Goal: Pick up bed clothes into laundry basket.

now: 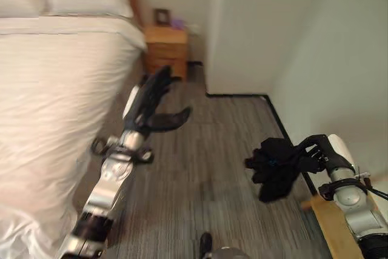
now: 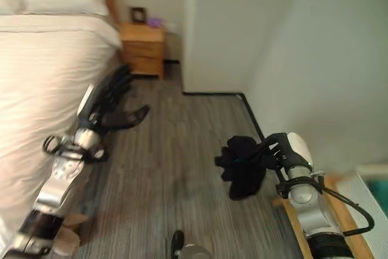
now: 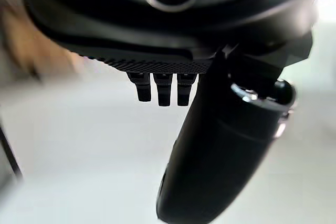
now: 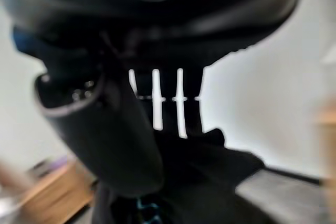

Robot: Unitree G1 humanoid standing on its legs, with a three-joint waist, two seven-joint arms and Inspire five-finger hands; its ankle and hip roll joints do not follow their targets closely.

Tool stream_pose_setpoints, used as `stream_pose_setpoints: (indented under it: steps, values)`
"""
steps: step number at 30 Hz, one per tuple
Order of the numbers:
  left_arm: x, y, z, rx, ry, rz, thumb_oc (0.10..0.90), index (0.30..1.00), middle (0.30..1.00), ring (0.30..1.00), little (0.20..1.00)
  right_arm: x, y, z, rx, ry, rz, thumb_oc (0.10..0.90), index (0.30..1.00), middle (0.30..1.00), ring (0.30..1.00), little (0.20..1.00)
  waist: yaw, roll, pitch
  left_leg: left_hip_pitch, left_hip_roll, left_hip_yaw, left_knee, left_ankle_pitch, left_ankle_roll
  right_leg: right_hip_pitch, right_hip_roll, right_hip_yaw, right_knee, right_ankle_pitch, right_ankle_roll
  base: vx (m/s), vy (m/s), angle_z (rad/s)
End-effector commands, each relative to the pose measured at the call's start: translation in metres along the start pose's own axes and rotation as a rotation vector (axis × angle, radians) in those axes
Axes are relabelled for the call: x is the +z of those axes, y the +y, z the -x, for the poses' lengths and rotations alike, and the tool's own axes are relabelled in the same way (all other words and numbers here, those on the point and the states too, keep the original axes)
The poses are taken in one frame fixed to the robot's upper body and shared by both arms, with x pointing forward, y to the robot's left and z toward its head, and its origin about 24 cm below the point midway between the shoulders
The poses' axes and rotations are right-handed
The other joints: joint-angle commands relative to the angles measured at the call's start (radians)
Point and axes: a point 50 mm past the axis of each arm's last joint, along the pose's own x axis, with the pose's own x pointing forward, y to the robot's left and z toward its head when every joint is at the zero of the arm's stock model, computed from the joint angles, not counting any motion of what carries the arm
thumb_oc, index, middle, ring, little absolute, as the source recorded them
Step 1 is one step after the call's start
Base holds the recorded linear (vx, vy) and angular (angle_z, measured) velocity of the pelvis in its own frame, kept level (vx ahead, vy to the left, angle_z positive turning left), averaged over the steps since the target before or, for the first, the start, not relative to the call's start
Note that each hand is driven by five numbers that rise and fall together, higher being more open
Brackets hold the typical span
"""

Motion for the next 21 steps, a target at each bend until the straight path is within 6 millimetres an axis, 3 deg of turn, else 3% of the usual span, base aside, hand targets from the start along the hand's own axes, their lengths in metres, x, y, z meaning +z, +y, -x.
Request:
stream_pose_setpoints:
  steps: [1, 2, 3, 4, 5, 7, 10, 11, 12, 13, 14, 15, 16, 17, 18, 20, 21]
  values:
    - [0.023, -0.005, 0.004, -0.002, -0.149, -0.017, 0.8, 0.9, 0.9, 0.9, 0.9, 0.056, -0.057, -0.003, -0.262, -0.288, 0.01, 0.4, 0.3, 0.3, 0.3, 0.3, 0.028, 0.011, -0.08, -0.178, -0.084, -0.062, 0.024, 0.072, 0.065, 0.24, -0.072, 0.031, -0.365, 0.036, 0.088, 0.14, 0.042, -0.76]
    - [0.019, -0.005, -0.001, 0.024, -0.14, -0.052, 0.8, 0.9, 0.9, 0.9, 0.9, 0.058, -0.059, 0.003, -0.28, -0.315, 0.017, 0.4, 0.3, 0.3, 0.3, 0.3, 0.034, 0.006, -0.075, -0.198, -0.153, -0.158, -0.089, 0.003, 0.082, 0.239, -0.072, 0.071, -0.372, 0.039, 0.102, 0.12, 0.039, -0.78]
    - [0.019, -0.005, -0.001, 0.023, -0.141, -0.052, 0.8, 0.9, 0.9, 0.9, 0.9, 0.058, -0.059, 0.003, -0.281, -0.314, 0.017, 0.4, 0.3, 0.3, 0.3, 0.3, 0.035, 0.005, -0.076, -0.197, -0.156, -0.157, -0.096, 0.009, 0.084, 0.237, -0.075, 0.071, -0.373, 0.042, 0.103, 0.18, 0.077, -0.82]
    - [0.015, 0.0, -0.003, 0.059, -0.124, -0.127, 0.8, 0.9, 0.9, 0.9, 0.9, 0.066, -0.068, 0.005, -0.313, -0.356, 0.024, 0.4, 0.3, 0.3, 0.3, 0.3, 0.045, 0.014, -0.069, -0.199, -0.242, -0.269, -0.222, -0.019, 0.082, 0.227, -0.063, 0.133, -0.383, 0.048, 0.118, 0.09, 0.046, -0.73]
    - [0.015, 0.0, -0.003, 0.059, -0.124, -0.127, 0.8, 0.9, 0.9, 0.9, 0.9, 0.066, -0.068, 0.006, -0.312, -0.356, 0.024, 0.4, 0.3, 0.3, 0.3, 0.3, 0.045, 0.014, -0.069, -0.198, -0.242, -0.268, -0.223, -0.018, 0.082, 0.228, -0.063, 0.134, -0.384, 0.047, 0.118, 0.19, 0.108, -1.14]
    - [0.004, 0.013, 0.001, 0.12, -0.065, -0.284, 0.8, 0.9, 0.9, 0.9, 0.9, 0.067, -0.077, 0.015, -0.347, -0.387, 0.021, 0.4, 0.3, 0.3, 0.3, 0.3, 0.026, 0.04, -0.081, -0.165, -0.251, -0.246, -0.331, -0.008, 0.098, 0.211, -0.048, 0.188, -0.396, 0.051, 0.136, 0.18, 0.117, -1.49]
    - [-0.008, 0.025, 0.009, 0.177, 0.005, -0.363, 0.8, 0.9, 0.9, 0.9, 0.9, 0.07, -0.081, 0.022, -0.364, -0.418, 0.021, 0.4, 0.3, 0.3, 0.3, 0.3, 0.02, 0.035, -0.096, -0.137, -0.258, -0.212, -0.374, -0.008, 0.117, 0.189, -0.054, 0.223, -0.34, 0.031, 0.146, 0.27, 0.148, -1.06]
    - [-0.011, 0.034, 0.011, 0.196, 0.038, -0.429, 0.8, 0.9, 0.9, 0.9, 0.9, 0.077, -0.08, 0.025, -0.357, -0.458, -0.01, 0.4, 0.3, 0.3, 0.3, 0.3, 0.006, 0.027, -0.083, -0.115, -0.257, -0.178, -0.397, -0.015, 0.139, 0.135, -0.041, 0.234, -0.248, 0.031, 0.162, 0.12, 0.048, -1.07]
    - [-0.011, 0.035, 0.011, 0.197, 0.038, -0.431, 0.8, 0.9, 0.9, 0.9, 0.9, 0.078, -0.08, 0.025, -0.357, -0.459, -0.012, 0.4, 0.3, 0.3, 0.3, 0.3, 0.012, 0.026, -0.083, -0.113, -0.257, -0.171, -0.401, -0.014, 0.139, 0.126, -0.04, 0.242, -0.236, 0.026, 0.163, 0.12, 0.093, -1.54]
    - [-0.01, 0.045, 0.007, 0.244, 0.047, -0.491, 0.8, 0.9, 0.9, 0.9, 0.9, 0.089, -0.073, 0.025, -0.337, -0.513, -0.133, 0.4, 0.3, 0.3, 0.3, 0.3, 0.012, 0.024, -0.059, -0.084, -0.25, -0.106, -0.434, -0.026, 0.16, 0.026, -0.07, 0.171, -0.09, 0.068, 0.214, 0.01, 0.047, -1.26]
    - [-0.009, 0.045, 0.007, 0.245, 0.046, -0.492, 0.8, 0.9, 0.9, 0.9, 0.9, 0.09, -0.073, 0.025, -0.338, -0.514, -0.135, 0.4, 0.3, 0.3, 0.3, 0.3, 0.014, 0.025, -0.06, -0.089, -0.249, -0.104, -0.436, -0.02, 0.16, 0.018, -0.069, 0.173, -0.087, 0.072, 0.213, 0.07, 0.13, -1.49]
    - [-0.004, 0.055, 0.007, 0.28, 0.046, -0.568, 0.8, 0.9, 0.9, 0.9, 0.9, 0.1, -0.064, 0.026, -0.299, -0.564, -0.233, 0.4, 0.3, 0.3, 0.3, 0.3, 0.026, 0.042, -0.048, -0.058, -0.237, -0.028, -0.464, -0.031, 0.171, -0.045, -0.163, -0.018, 0.036, 0.11, 0.253, 0.03, 0.084, -1.05]
    - [-0.004, 0.056, 0.007, 0.281, 0.045, -0.569, 0.8, 0.9, 0.9, 0.9, 0.9, 0.101, -0.064, 0.026, -0.299, -0.565, -0.235, 0.4, 0.3, 0.3, 0.3, 0.3, 0.024, 0.041, -0.049, -0.062, -0.237, -0.028, -0.465, -0.027, 0.172, -0.049, -0.163, -0.019, 0.037, 0.114, 0.252, 0.2, 0.183, -1.35]
    - [-0.002, 0.061, 0.009, 0.3, 0.048, -0.611, 0.8, 0.9, 0.9, 0.9, 0.9, 0.105, -0.053, 0.027, -0.256, -0.583, -0.31, 0.4, 0.3, 0.3, 0.3, 0.3, 0.028, 0.057, -0.052, -0.032, -0.244, 0.008, -0.471, -0.061, 0.18, -0.072, -0.232, -0.166, 0.112, 0.115, 0.253, 0.09, 0.099, -1.29]
    - [-0.002, 0.062, 0.01, 0.301, 0.049, -0.614, 0.8, 0.9, 0.9, 0.9, 0.9, 0.105, -0.052, 0.028, -0.254, -0.584, -0.312, 0.4, 0.3, 0.3, 0.3, 0.3, 0.027, 0.054, -0.05, -0.041, -0.244, 0.02, -0.468, -0.051, 0.185, -0.078, -0.236, -0.181, 0.113, 0.127, 0.244, 0.18, 0.119, -1.14]
    - [-0.001, 0.067, 0.016, 0.32, 0.06, -0.638, 0.8, 0.9, 0.9, 0.9, 0.9, 0.105, -0.044, 0.03, -0.233, -0.581, -0.315, 0.4, 0.3, 0.3, 0.3, 0.3, 0.029, 0.047, -0.051, -0.01, -0.248, 0.067, -0.466, -0.074, 0.185, -0.109, -0.255, -0.228, 0.113, 0.115, 0.24, 0.17, 0.013, -0.81]
    - [-0.003, 0.07, 0.018, 0.325, 0.07, -0.652, 0.8, 0.9, 0.9, 0.9, 0.9, 0.105, -0.043, 0.03, -0.228, -0.576, -0.303, 0.4, 0.3, 0.3, 0.3, 0.3, 0.028, 0.048, -0.054, 0.014, -0.251, 0.066, -0.47, -0.103, 0.181, -0.121, -0.25, -0.217, 0.104, 0.097, 0.248, 0.3, -0.058, -0.73]
